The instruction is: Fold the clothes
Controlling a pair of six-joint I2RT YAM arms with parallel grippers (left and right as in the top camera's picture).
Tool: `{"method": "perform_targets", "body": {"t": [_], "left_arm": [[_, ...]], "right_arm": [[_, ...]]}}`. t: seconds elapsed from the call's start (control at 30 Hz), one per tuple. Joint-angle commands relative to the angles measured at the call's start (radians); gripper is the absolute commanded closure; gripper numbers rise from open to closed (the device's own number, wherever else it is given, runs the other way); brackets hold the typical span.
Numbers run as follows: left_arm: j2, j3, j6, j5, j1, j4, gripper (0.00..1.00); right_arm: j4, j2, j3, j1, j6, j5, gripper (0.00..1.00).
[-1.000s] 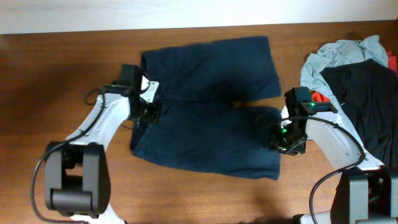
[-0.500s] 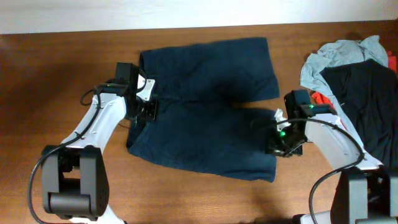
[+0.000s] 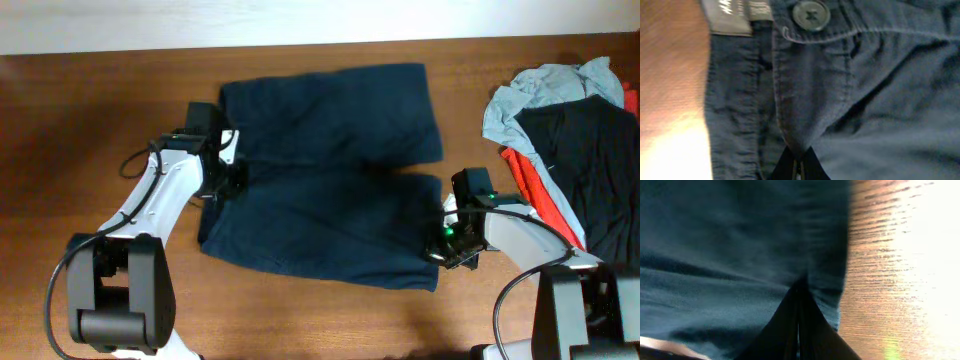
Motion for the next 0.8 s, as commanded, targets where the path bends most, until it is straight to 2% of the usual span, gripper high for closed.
{"method": "perform_targets", "body": {"t": [0.0, 0.27, 0.33, 0.57, 0.77], "left_arm": [[-0.033, 0.021, -0.119, -0.210, 0.022, -0.007, 0.99], [-0.028, 0.021, -0.116, -0.216, 0.042, 0.018, 0.99], [-0.028, 0.021, -0.116, -0.216, 0.041, 0.018, 1.00], [-0.028, 0.021, -0.116, -0.216, 0.041, 0.006, 0.99], [-0.028, 0.021, -0.116, -0.212, 0.041, 0.007, 1.00]], "right_arm": [[0.006, 0.019, -0.038, -0.003, 0.048, 0.138, 0.96], [0.008, 0.013, -0.023, -0.010, 0.011, 0.098, 0.96], [0.010, -0.002, 0.008, -0.022, -0.044, 0.051, 0.96], [-0.016, -0.037, 0.178, -0.083, -0.050, -0.067, 0.96], [-0.032, -0.034, 0.190, -0.068, -0.059, -0.076, 0.96]]}}
